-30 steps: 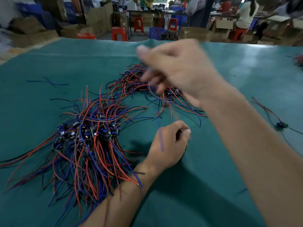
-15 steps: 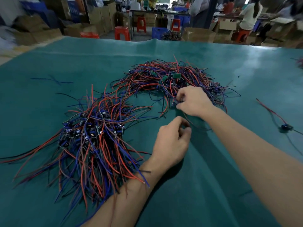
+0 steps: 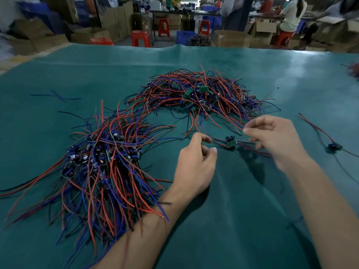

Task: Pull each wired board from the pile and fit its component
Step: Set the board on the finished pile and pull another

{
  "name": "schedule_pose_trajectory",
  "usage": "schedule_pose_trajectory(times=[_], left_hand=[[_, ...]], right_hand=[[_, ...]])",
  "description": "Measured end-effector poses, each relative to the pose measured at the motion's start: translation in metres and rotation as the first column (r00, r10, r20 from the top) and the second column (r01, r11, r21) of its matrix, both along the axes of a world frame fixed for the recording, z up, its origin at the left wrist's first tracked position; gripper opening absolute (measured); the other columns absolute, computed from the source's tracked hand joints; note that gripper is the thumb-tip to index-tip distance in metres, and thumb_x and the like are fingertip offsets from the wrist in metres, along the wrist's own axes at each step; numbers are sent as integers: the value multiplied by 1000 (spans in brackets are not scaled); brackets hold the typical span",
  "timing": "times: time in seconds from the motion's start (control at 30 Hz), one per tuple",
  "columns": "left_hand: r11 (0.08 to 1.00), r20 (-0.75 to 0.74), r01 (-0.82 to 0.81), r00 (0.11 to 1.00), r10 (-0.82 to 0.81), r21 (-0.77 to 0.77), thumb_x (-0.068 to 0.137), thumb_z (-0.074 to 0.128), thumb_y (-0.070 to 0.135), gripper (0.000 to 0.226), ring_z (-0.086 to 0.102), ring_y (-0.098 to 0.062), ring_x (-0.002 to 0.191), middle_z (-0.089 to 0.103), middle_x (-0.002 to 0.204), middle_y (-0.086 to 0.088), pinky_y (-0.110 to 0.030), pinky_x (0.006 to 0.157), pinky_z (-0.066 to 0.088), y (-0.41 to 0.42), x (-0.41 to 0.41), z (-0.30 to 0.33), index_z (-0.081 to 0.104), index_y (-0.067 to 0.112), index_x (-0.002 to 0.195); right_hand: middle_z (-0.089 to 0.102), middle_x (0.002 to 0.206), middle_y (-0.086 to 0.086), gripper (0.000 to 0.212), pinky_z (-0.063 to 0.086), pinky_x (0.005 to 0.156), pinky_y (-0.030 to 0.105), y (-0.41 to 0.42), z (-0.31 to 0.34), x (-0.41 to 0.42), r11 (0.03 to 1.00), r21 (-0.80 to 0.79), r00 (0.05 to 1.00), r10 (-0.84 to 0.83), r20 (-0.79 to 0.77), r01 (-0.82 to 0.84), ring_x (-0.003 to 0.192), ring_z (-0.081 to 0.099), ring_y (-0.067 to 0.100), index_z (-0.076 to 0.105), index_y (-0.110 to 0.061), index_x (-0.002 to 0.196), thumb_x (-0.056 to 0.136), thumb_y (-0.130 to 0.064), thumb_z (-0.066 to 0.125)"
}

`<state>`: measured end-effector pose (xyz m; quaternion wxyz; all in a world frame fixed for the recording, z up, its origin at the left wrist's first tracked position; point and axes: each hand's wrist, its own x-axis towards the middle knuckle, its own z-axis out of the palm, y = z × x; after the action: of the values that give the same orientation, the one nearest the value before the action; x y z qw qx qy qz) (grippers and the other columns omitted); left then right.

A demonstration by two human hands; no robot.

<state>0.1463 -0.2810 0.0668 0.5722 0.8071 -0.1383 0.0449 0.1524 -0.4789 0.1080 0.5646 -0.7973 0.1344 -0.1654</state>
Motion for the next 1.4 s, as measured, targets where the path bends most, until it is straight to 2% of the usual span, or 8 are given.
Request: schedule_pose_trajectory(times=[0.1, 0.2, 0.4, 0.5, 0.67, 0.83, 1.03, 1.4], left_hand=[[1000, -7, 5, 1000, -5, 10, 95, 61, 19, 10, 50, -4, 56, 56, 62, 10, -24, 62, 40, 0, 0, 0, 57, 22, 104], [1000, -9, 12, 1000, -12, 25, 95, 61, 17, 11, 50, -3, 54, 56, 63, 10, -17, 59, 38, 0, -1, 1, 58, 21, 104], [998, 2, 13, 1000, -14, 58, 94, 62, 15, 8, 51, -5, 57, 61, 67, 6, -22, 65, 42, 1, -4, 5, 61, 17, 101], [998, 3, 13, 1000, -13, 58, 93, 62, 12, 8, 55, -5, 62, 64, 73, 6, -19, 68, 44, 2, -4, 7, 62, 15, 100], [993, 44, 16, 999, -21, 114, 91, 65, 13, 13, 66, -11, 88, 72, 101, 5, -20, 85, 48, 2, -6, 10, 67, 16, 104], [994, 55, 10, 998, -16, 106, 91, 64, 10, 20, 66, -11, 98, 71, 111, 2, -14, 89, 46, 2, -7, 11, 69, 16, 110], [994, 77, -15, 997, 7, 109, 88, 64, 7, 18, 66, -14, 99, 73, 104, 0, -30, 95, 48, 2, -6, 11, 73, 12, 102], [997, 94, -14, 996, 7, 70, 87, 66, 9, 17, 65, -14, 104, 73, 105, 3, -36, 98, 49, 3, -8, 11, 73, 13, 102]], right_hand=[[72, 86, -15, 22, 47, 67, 20, 13, -13, 2, 927, -363, 994, 72, -77, -95, 63, 56, 13, 76, -31, 97, 84, -13, 74], [62, 54, -20, 18, 38, 54, 7, 19, -12, 1, 851, -499, 987, 125, -106, -161, 50, 51, 8, 79, -33, 87, 84, -18, 70], [68, 59, -18, 22, 42, 58, 8, 13, -6, -12, 824, -486, 952, 199, -231, -290, 51, 58, -3, 76, -31, 85, 71, -13, 75], [74, 66, 2, 24, 50, 65, 27, 11, -5, -13, 870, -346, 928, 271, -257, -350, 59, 64, 13, 76, -27, 84, 65, -12, 75], [72, 65, 1, 25, 45, 56, 16, 12, -9, -12, 927, -172, 939, 310, -148, -334, 56, 59, 8, 73, -14, 73, 64, 6, 85], [67, 67, -6, 24, 47, 67, 29, 18, -16, -8, 913, -340, 972, 189, -138, -226, 59, 55, 6, 73, -24, 89, 71, -12, 85], [63, 65, -9, 9, 39, 56, 12, 33, -18, -6, 865, -467, 981, 130, -140, -182, 55, 51, -3, 73, -29, 81, 75, -31, 80], [67, 77, -12, 37, 41, 62, 20, 30, -14, -10, 877, -447, 983, 131, -129, -175, 60, 54, 1, 71, -28, 92, 64, -38, 94]])
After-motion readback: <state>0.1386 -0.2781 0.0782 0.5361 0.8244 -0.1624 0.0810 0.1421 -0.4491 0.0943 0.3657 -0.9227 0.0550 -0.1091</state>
